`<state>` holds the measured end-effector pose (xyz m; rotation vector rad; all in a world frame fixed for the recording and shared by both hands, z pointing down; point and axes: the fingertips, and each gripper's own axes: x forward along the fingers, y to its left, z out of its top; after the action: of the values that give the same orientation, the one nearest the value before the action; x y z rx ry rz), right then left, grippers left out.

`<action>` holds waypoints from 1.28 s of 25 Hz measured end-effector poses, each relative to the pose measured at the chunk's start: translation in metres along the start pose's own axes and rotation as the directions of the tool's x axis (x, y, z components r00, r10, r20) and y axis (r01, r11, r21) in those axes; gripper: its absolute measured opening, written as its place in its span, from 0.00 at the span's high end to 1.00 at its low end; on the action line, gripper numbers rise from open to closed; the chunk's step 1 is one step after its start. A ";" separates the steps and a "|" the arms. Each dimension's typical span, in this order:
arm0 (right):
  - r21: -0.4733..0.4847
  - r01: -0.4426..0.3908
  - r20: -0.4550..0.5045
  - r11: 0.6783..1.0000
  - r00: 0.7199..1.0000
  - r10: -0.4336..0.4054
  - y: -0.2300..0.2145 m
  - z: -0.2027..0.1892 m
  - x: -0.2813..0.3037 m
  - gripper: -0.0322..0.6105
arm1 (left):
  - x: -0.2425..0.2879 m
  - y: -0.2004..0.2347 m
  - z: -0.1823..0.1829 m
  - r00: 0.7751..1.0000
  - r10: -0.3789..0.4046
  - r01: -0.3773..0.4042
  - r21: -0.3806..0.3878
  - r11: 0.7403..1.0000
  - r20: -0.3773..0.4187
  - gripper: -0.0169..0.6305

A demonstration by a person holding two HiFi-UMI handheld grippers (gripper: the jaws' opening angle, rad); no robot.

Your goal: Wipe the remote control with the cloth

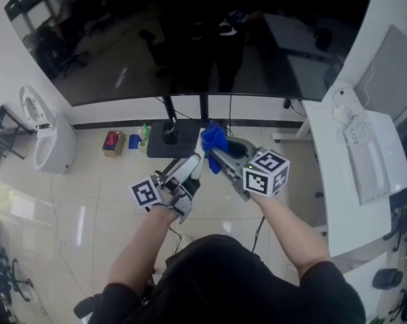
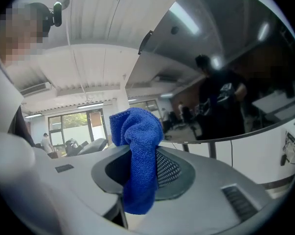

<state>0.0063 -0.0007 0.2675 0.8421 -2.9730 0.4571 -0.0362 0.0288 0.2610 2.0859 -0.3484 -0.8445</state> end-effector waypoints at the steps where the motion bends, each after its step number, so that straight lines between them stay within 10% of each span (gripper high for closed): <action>1: -0.007 0.008 0.007 1.000 1.000 -0.008 -0.003 0.006 -0.001 0.77 | -0.001 -0.001 -0.003 1.000 -0.002 0.002 -0.003 1.000 -0.003 0.66; 13: -0.050 -0.094 -0.047 0.994 0.995 0.091 0.053 -0.028 -0.010 0.77 | 0.002 -0.003 0.030 0.994 0.007 -0.008 0.008 1.000 0.110 0.66; 28: -0.034 -0.020 -0.015 0.999 1.000 0.020 -0.004 -0.004 -0.031 0.77 | 0.001 -0.006 -0.041 0.998 0.026 -0.025 0.021 0.999 -0.055 0.66; 32: -0.065 0.001 -0.031 0.998 1.000 -0.003 -0.017 -0.014 -0.041 0.77 | -0.004 0.010 -0.040 0.987 0.162 -0.159 0.163 0.974 -0.008 0.66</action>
<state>0.0488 0.0107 0.2818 0.8241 -2.9409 0.3677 -0.0112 0.0486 0.2879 2.1801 -0.5834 -0.7171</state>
